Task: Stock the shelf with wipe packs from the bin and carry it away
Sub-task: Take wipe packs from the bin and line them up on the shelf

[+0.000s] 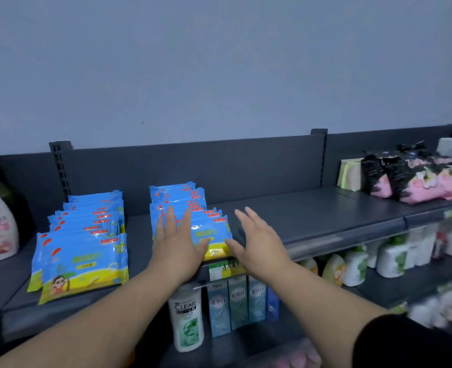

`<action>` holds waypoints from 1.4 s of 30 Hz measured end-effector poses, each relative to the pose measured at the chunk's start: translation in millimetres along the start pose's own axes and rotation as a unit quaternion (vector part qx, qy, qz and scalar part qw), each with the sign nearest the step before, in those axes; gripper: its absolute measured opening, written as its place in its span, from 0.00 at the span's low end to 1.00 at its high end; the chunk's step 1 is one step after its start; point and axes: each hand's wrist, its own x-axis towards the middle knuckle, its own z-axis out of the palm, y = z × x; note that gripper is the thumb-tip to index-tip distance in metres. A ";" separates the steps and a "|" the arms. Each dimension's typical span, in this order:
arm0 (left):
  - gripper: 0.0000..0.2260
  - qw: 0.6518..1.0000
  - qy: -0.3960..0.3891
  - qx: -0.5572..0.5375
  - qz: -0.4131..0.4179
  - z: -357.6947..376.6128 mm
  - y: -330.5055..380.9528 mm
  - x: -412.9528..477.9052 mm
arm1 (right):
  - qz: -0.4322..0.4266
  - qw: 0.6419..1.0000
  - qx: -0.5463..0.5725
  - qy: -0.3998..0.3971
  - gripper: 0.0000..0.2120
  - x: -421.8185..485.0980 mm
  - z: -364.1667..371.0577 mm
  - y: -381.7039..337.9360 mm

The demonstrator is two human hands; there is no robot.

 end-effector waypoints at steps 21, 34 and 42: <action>0.34 0.967 -0.117 0.045 0.221 152.0 380.8 -141.8 | 0.232 0.957 -0.171 0.044 0.36 -241.2 -219.9 309.4; 0.32 0.907 -0.221 0.062 0.353 274.9 499.9 -176.8 | 0.404 0.899 -0.168 0.028 0.37 -337.4 -229.1 442.5; 0.33 0.873 -0.253 0.050 0.415 380.5 522.8 -126.2 | 0.497 0.852 -0.160 -0.024 0.36 -314.4 -189.8 520.8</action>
